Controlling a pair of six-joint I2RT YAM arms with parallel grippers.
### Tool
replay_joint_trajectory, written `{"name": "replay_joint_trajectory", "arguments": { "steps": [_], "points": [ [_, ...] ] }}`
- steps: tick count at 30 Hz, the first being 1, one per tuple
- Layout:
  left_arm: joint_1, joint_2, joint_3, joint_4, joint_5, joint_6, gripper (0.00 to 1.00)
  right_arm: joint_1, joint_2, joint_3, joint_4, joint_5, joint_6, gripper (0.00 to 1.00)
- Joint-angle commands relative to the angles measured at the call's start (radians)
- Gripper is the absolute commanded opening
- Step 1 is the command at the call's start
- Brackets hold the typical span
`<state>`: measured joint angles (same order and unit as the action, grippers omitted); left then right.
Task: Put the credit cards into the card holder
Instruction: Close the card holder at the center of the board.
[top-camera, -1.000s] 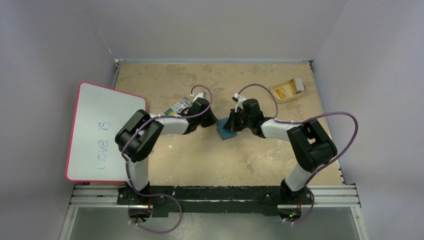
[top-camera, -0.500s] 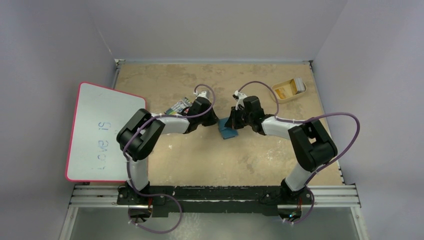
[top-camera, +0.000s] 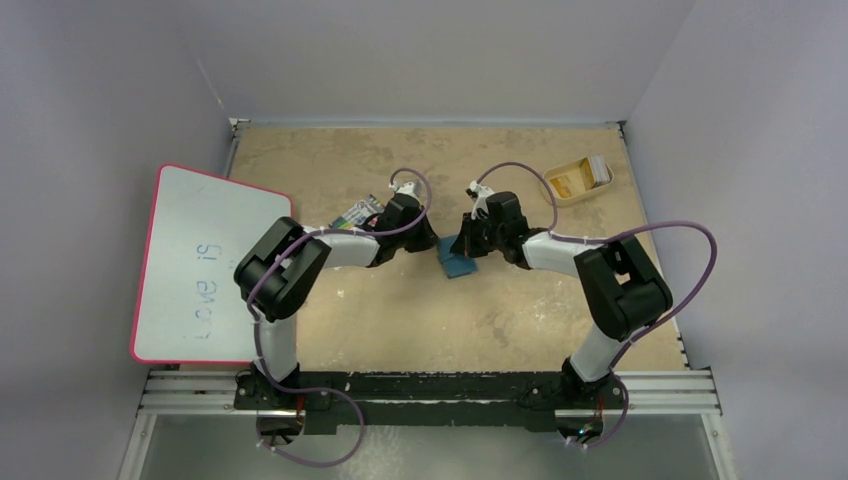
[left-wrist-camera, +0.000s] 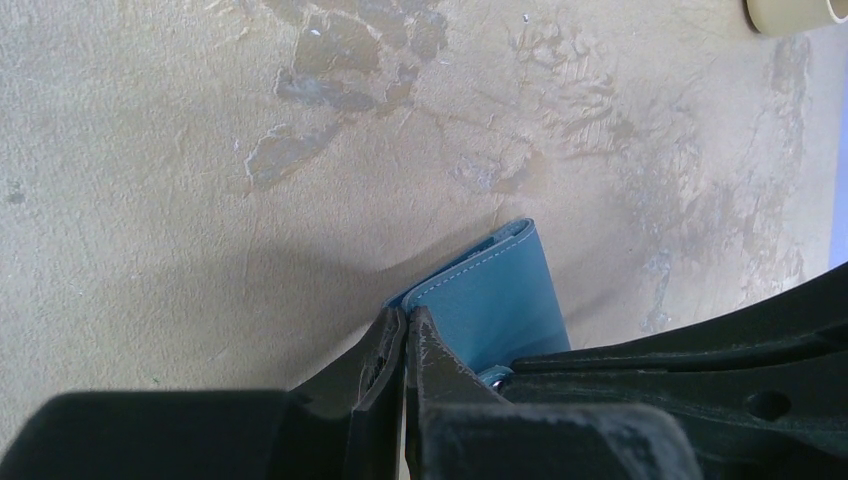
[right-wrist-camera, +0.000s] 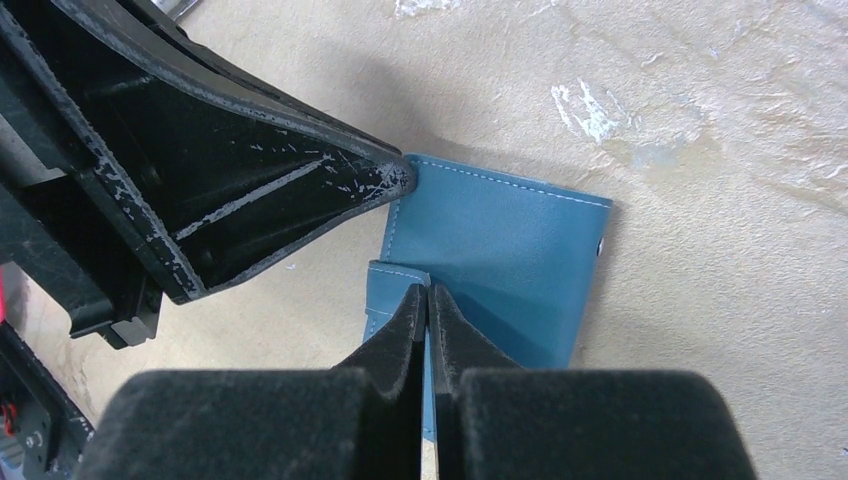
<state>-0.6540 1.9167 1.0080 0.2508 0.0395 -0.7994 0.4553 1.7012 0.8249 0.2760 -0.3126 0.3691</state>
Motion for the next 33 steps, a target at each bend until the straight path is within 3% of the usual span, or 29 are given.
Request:
{"name": "replay_joint_trajectory", "arguments": {
  "steps": [1, 19, 33],
  "points": [
    [0.004, 0.015, 0.018, -0.025, 0.017, 0.037, 0.00, -0.021, 0.024, 0.002, -0.014, 0.085, -0.036, 0.00],
    [0.008, 0.012, 0.048, -0.076, -0.013, 0.070, 0.00, -0.024, -0.015, -0.087, -0.011, 0.099, -0.012, 0.00],
    [0.018, 0.043, 0.113, -0.114, 0.036, 0.121, 0.00, -0.024, -0.057, -0.034, -0.014, -0.034, 0.044, 0.00]
  ]
}}
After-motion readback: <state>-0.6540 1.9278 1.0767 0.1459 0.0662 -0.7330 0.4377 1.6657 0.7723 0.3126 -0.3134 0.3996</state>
